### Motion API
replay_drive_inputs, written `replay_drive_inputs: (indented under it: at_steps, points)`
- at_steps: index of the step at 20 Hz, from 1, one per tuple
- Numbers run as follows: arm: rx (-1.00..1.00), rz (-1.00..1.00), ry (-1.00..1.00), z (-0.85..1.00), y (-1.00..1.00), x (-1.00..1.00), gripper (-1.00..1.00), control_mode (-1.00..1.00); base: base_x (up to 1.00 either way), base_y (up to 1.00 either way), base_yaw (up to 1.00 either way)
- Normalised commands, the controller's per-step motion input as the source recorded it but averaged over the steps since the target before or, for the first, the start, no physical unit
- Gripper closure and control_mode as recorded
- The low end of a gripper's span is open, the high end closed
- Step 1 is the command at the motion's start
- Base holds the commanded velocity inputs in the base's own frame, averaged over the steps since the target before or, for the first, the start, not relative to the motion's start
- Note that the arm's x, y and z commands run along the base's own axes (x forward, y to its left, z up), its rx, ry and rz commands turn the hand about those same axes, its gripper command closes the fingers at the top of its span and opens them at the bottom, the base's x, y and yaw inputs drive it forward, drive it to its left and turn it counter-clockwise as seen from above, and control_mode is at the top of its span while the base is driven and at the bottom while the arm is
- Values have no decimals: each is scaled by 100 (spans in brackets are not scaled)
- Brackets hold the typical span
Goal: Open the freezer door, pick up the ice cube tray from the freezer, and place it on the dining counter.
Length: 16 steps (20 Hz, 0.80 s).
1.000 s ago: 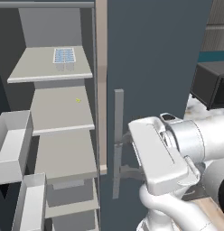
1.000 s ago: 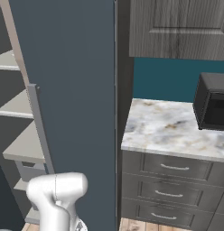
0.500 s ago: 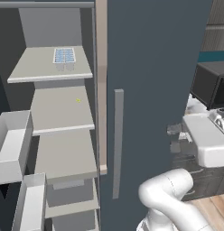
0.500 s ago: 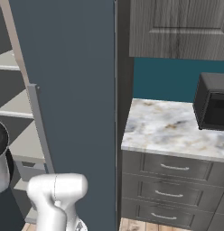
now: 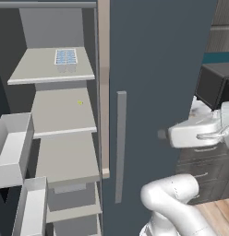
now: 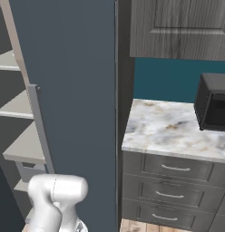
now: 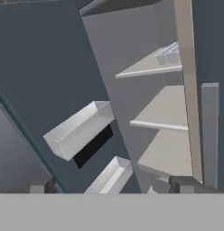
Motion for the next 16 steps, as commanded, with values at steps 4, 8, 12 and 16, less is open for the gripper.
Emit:
replay_drive_inputs:
  at_steps: [4,8,12,16]
  points:
    - [-25,-36,16,0,-8,21,-100,-100,0,0,0]
    - [-26,-31,7,0,-26,1,-100,-100,0,0,0]
    - [-25,-22,3,0,-39,0,-100,-100,0,0,0]
    - [-16,-17,5,-6,-60,0,-100,-100,0,0,0]
